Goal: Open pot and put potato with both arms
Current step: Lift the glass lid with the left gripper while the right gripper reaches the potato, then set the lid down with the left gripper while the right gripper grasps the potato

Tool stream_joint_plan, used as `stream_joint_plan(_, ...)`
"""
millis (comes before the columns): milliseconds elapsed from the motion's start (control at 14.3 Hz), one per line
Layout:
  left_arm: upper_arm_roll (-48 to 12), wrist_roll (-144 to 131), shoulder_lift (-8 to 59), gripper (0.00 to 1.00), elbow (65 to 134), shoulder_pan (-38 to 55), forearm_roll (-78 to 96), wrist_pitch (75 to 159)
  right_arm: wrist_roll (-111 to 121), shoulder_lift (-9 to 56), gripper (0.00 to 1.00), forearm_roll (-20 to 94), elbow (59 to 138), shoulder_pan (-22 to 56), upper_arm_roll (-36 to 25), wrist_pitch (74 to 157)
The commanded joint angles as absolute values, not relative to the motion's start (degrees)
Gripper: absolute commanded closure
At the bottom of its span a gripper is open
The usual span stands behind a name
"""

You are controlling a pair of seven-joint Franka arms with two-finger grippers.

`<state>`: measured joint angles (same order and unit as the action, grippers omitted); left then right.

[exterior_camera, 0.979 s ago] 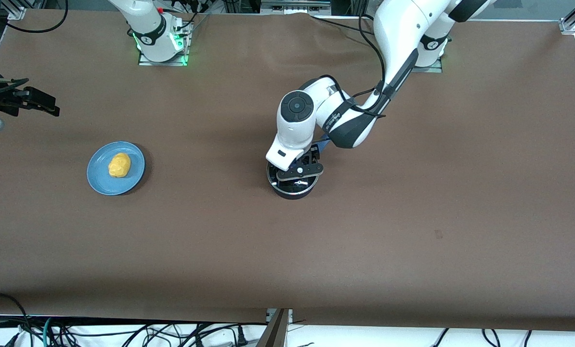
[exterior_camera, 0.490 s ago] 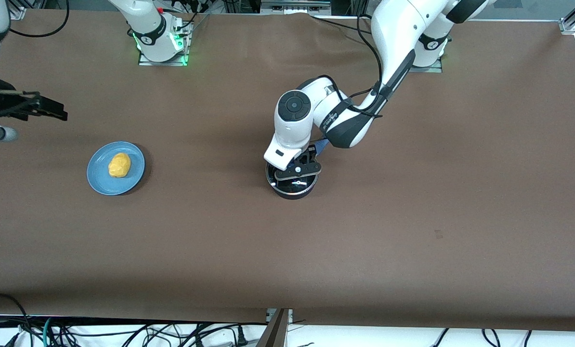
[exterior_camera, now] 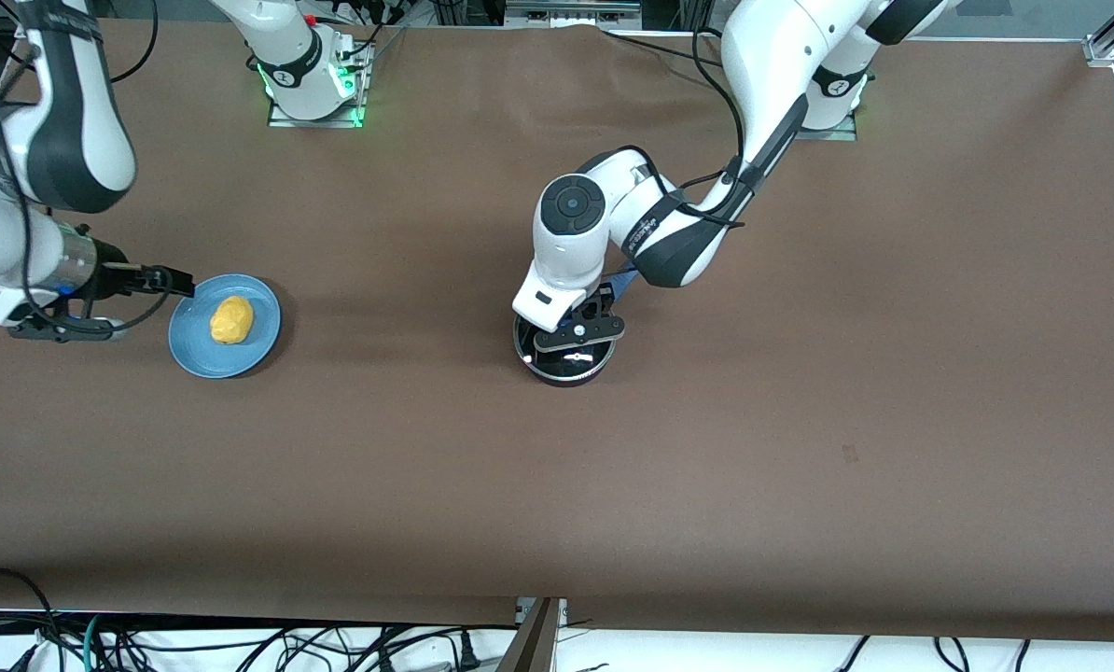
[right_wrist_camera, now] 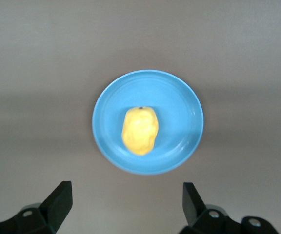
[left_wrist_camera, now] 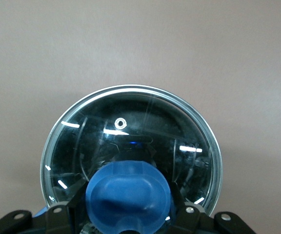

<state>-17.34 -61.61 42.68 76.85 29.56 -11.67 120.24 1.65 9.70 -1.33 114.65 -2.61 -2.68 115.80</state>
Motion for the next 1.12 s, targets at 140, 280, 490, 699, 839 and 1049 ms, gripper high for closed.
stream_joint_plan(140, -17.75, -56.44, 36.31, 0.46, 76.72, 25.68, -12.22, 114.09, -0.44, 12.11, 0.0, -2.37, 128.84, -2.99, -2.46, 138.22)
stream_joint_plan(280, -17.75, -49.0, 34.29, 0.46, 77.86, 20.86, -11.17, 113.82, -0.18, 15.8, 0.0, -2.37, 129.02, -3.08, -2.72, 142.37)
stream_joint_plan(490, -17.14, -29.6, 29.81, 0.46, 83.48, 11.64, -6.43, 113.91, 0.09, 18.8, 0.0, -2.72, 129.02, -2.99, -3.34, 145.72)
stream_joint_plan(699, -15.65, -11.04, 27.43, 0.46, 87.79, 2.84, -5.01, 113.91, 0.09, 20.12, 0.23, -2.81, 128.94, -2.99, -3.34, 147.47)
stream_joint_plan(839, -13.11, -1.8, 27.33, 0.46, 90.25, -1.47, -4.14, 114.17, 0.09, 21.0, 0.6, -2.81, 128.94, -2.99, -3.34, 147.57)
stream_joint_plan(1049, -8.98, 8.23, 28.47, 0.46, 93.24, -4.83, -1.85, 116.09, 1.49, 19.52, 0.73, -2.81, 128.06, -2.9, -3.25, 145.82)
